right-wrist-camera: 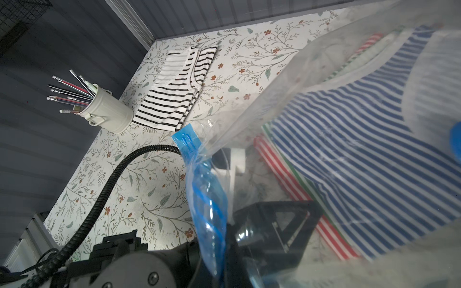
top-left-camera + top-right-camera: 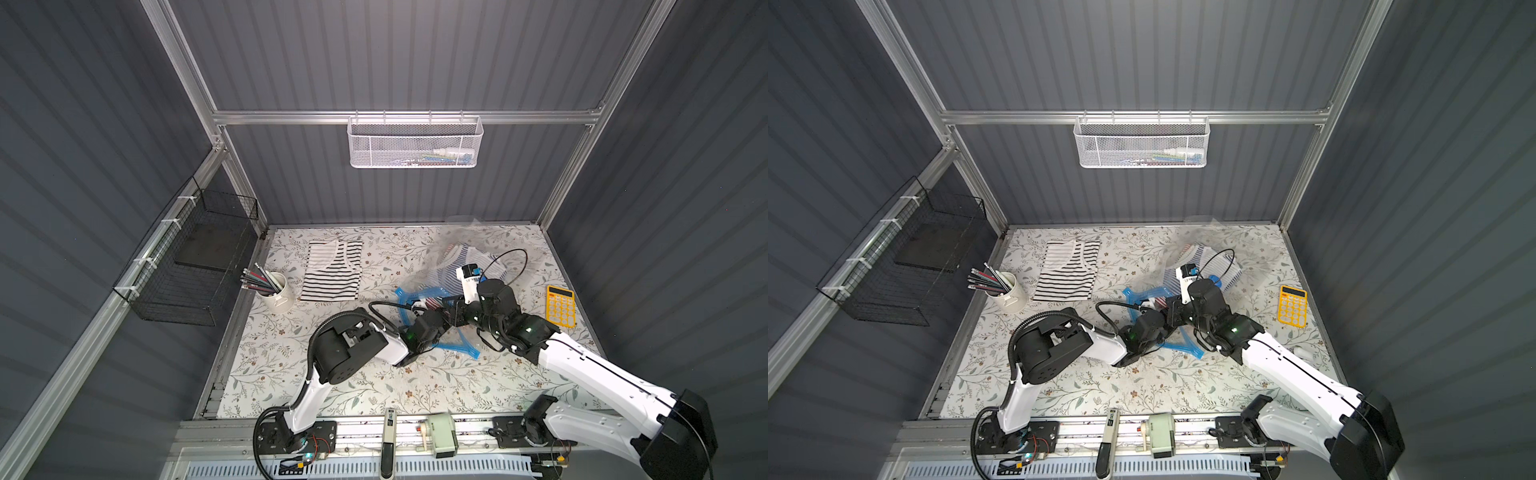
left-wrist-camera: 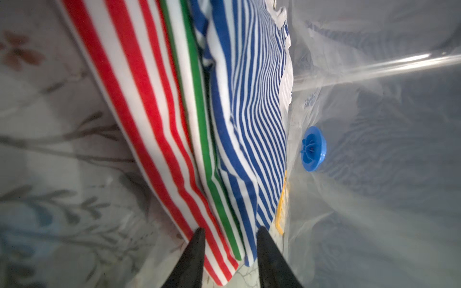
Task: Take the tank top out of the vacuum bag
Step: Take out the tank top from the vacuum bag.
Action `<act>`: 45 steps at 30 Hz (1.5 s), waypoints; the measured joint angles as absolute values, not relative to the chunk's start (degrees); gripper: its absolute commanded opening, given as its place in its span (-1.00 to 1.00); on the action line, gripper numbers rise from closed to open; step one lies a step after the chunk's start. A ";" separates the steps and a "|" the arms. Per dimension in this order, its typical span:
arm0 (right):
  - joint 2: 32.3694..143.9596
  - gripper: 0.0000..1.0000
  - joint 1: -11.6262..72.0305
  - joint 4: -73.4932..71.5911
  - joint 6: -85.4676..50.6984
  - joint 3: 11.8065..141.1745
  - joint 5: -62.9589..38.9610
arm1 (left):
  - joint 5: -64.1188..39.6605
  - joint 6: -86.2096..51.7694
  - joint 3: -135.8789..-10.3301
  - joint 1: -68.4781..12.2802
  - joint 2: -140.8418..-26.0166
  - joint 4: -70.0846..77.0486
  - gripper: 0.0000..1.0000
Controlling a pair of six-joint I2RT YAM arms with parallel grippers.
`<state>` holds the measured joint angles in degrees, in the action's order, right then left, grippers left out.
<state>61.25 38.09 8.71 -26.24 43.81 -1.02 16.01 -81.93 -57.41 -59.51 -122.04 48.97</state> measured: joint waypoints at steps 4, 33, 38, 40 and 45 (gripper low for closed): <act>61.23 -1.00 38.09 8.54 -26.41 43.81 -1.04 | 15.84 -81.93 -58.94 -59.20 -122.06 48.99 -0.25; 61.23 -1.00 38.09 9.08 -26.35 43.81 -0.64 | 15.79 -84.55 -65.78 -56.60 -122.56 38.87 -0.21; 61.23 -1.00 38.06 9.32 -26.33 43.81 -0.03 | 15.73 -84.73 -66.50 -56.51 -123.07 38.39 -0.20; 61.25 -1.00 38.06 9.72 -26.13 43.81 0.23 | 15.59 -84.79 -66.54 -56.51 -123.26 38.11 -0.20; 61.34 -1.00 38.04 10.31 -26.09 43.81 0.51 | 15.59 -85.54 -66.54 -56.51 -123.35 36.69 -0.19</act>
